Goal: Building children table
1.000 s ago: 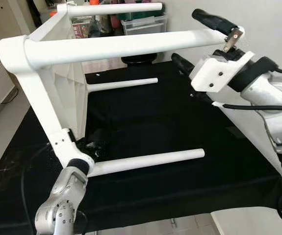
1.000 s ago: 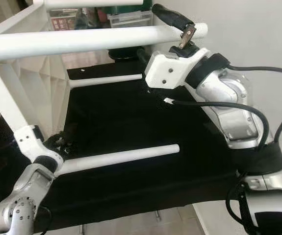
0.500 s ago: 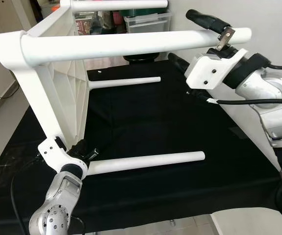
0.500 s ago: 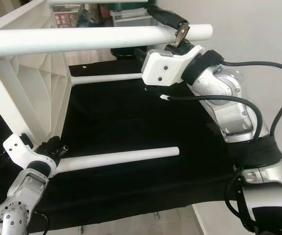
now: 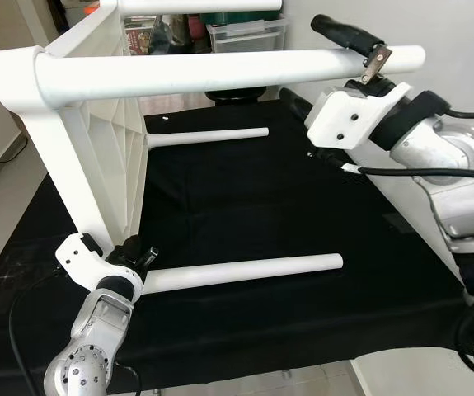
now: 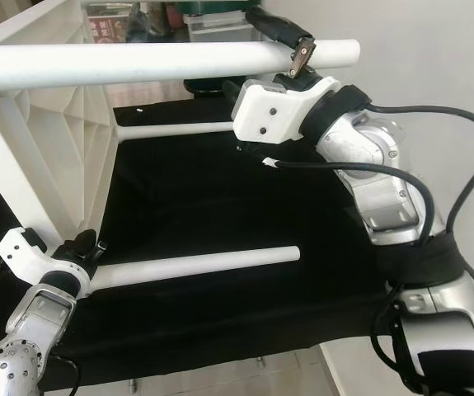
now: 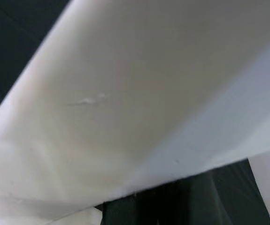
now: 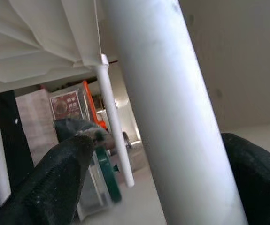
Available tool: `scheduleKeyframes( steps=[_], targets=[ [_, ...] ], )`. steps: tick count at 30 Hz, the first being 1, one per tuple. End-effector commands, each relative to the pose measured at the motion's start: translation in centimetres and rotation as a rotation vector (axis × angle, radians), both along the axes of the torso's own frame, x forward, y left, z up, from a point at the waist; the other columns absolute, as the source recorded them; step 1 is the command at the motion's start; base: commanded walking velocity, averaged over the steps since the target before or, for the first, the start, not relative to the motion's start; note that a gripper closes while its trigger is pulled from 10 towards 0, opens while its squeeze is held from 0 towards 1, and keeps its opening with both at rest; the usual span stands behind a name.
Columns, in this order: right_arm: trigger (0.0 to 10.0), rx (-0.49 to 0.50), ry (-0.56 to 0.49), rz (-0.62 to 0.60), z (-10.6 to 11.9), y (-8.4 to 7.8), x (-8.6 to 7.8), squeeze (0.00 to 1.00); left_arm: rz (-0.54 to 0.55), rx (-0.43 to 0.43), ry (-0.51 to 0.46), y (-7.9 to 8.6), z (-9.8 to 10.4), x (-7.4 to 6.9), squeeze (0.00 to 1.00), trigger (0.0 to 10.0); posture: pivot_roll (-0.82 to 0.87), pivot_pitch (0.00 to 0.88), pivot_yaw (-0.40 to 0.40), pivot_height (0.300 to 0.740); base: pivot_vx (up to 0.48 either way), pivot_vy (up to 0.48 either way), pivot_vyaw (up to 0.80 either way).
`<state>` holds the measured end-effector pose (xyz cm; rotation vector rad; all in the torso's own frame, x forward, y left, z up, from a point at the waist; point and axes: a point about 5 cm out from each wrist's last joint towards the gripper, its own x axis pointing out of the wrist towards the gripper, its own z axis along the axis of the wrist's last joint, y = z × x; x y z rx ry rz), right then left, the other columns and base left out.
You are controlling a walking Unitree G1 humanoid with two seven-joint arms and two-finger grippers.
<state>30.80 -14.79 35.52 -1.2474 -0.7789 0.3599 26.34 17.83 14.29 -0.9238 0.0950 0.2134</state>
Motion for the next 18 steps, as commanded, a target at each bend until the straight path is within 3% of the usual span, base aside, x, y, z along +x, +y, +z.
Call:
scheduleKeyframes(
  steps=[1,2,3,15,17,18],
  targets=[
    [3.4,0.006,0.007,-0.006,0.0,-0.1,-0.3,0.00,0.021,-0.198,0.028,-2.8,-1.0,0.0,0.00,10.0,-0.12,0.042,0.019,0.740,0.000,0.000,0.00],
    [3.4,0.006,0.007,-0.006,0.0,-0.1,-0.3,0.00,0.021,-0.198,0.028,-2.8,-1.0,0.0,0.00,10.0,-0.12,0.042,0.019,0.740,0.000,0.000,0.00],
    [0.0,0.012,0.007,-0.014,0.0,-0.2,-0.4,0.00,0.025,-0.207,0.028,-2.8,-1.0,0.0,0.00,10.0,-0.13,0.041,0.019,0.740,0.000,0.000,0.00],
    [0.0,0.030,0.003,-0.047,0.5,-0.7,-0.6,0.00,0.041,-0.228,0.051,-2.7,-1.2,-0.2,0.00,10.0,-0.13,0.044,0.012,0.740,0.000,0.000,0.00],
    [0.0,0.034,0.004,-0.050,0.6,-0.7,-0.6,0.00,0.061,-0.215,0.063,-2.3,-1.3,-0.4,0.00,10.0,-0.13,0.046,0.010,0.740,0.000,0.000,0.00],
    [0.0,0.040,0.008,-0.055,0.6,-0.7,-0.6,0.00,0.165,-0.168,0.099,-0.4,-2.0,-0.7,0.00,10.0,-0.13,0.047,0.010,0.740,0.000,0.000,0.00]
  ],
)
